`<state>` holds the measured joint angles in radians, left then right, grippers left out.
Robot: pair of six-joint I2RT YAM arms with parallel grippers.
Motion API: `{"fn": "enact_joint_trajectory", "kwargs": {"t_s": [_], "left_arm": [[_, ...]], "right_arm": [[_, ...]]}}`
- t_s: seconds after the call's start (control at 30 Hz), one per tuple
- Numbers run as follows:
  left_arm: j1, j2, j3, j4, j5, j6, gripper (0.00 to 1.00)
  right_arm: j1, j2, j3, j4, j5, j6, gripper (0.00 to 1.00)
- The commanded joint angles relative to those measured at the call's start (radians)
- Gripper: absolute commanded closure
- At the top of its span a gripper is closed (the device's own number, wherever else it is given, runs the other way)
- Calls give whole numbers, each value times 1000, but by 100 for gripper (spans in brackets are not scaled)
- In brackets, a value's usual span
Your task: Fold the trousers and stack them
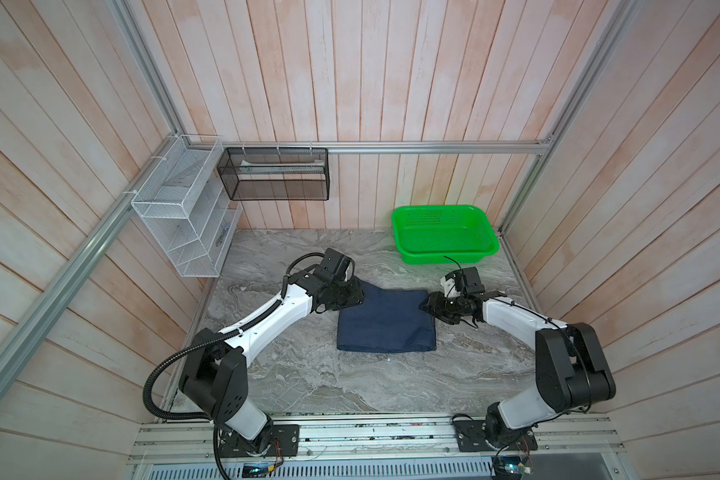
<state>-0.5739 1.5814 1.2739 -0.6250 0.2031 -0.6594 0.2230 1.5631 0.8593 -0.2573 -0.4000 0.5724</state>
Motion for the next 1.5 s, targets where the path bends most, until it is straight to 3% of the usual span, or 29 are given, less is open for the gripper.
{"fn": "enact_joint_trajectory", "kwargs": {"t_s": [0.0, 0.1, 0.2, 0.8, 0.87, 0.93, 1.1, 1.17, 1.27, 1.47], "left_arm": [[6, -26, -14, 41, 14, 19, 45], [8, -26, -17, 41, 14, 23, 45], [12, -21, -19, 45, 14, 26, 45], [22, 133, 27, 172, 113, 45, 46], [23, 161, 36, 195, 125, 53, 46], [29, 194, 53, 204, 147, 58, 47], [38, 223, 74, 249, 178, 60, 49], [44, 232, 83, 264, 194, 61, 49], [49, 256, 90, 288, 226, 57, 49], [75, 331, 48, 417, 349, 9, 51]], "right_arm": [[0, -5, 26, 30, -28, -14, 60], [-7, -46, 15, 30, -11, -15, 88], [-15, -69, 6, 15, 6, -25, 95], [-102, -3, -93, 55, 52, -66, 94], [-108, 12, -100, 53, 64, -74, 88], [-108, -6, -99, 39, 70, -74, 73], [-94, -153, -30, -41, 119, -65, 48], [-85, -191, 6, -67, 126, -62, 46], [-66, -205, 13, -36, 70, -25, 48], [-63, -78, -88, 179, -176, 56, 72]]}}
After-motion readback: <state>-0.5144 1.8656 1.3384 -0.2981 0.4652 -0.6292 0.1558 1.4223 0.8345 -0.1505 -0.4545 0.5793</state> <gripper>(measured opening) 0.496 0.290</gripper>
